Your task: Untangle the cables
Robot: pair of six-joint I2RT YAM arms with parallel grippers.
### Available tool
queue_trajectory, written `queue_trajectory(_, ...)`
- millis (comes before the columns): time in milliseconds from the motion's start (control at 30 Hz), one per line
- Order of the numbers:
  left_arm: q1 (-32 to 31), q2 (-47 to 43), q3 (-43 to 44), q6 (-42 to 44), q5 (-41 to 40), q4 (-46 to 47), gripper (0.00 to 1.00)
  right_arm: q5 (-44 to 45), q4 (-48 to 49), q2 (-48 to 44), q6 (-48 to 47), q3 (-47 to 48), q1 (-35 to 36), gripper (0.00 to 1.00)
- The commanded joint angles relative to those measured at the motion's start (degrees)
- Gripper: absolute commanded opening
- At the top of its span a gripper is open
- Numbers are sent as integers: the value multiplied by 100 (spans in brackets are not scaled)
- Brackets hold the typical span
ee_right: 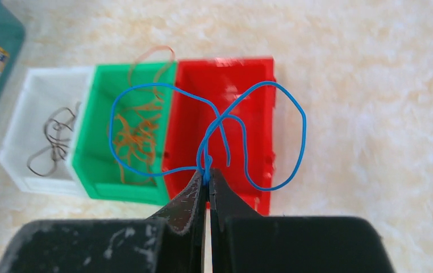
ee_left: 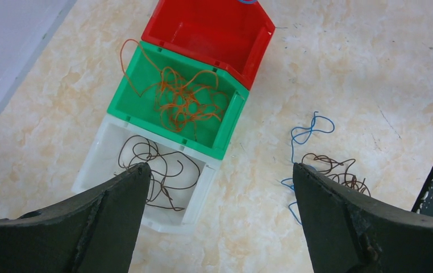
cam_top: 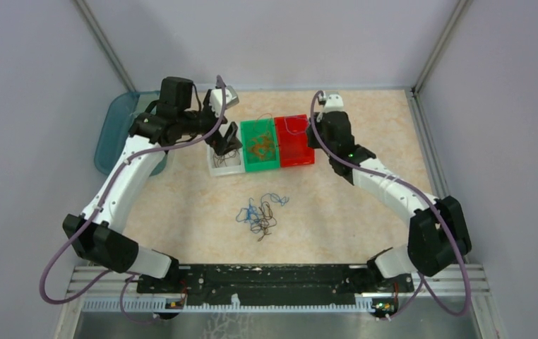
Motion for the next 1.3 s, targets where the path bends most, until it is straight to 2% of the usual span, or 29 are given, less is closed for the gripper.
queue_trajectory(0,77,-237,-86,-93,114,160,100,124,-306,534,-550,937,146,0)
queue_trajectory(200,195,-445,-350,7,102,166,100,530,-992,1646,-726,1882,195,0)
queue_trajectory(367,247,-485,-392,40,141,169,100,1443,-1542,2275,-1103,2454,444,0)
queue_trajectory(733,338,-527,-453,85,152,197,100,1451,-1745,3134,-1449,3092,768,0)
queue_trajectory(933,420,-584,-453,147,188,179,100,911,-1631,3457,-1210,3244,798,0)
queue_trajectory(1200,482,-605,-486,219,298,144,100,-840,-822,3203,-307,2604,231,0)
queue_trajectory(1267,492,-612,-497,223,325,153,100,-1017,-716,3103,-184,2505,90,9)
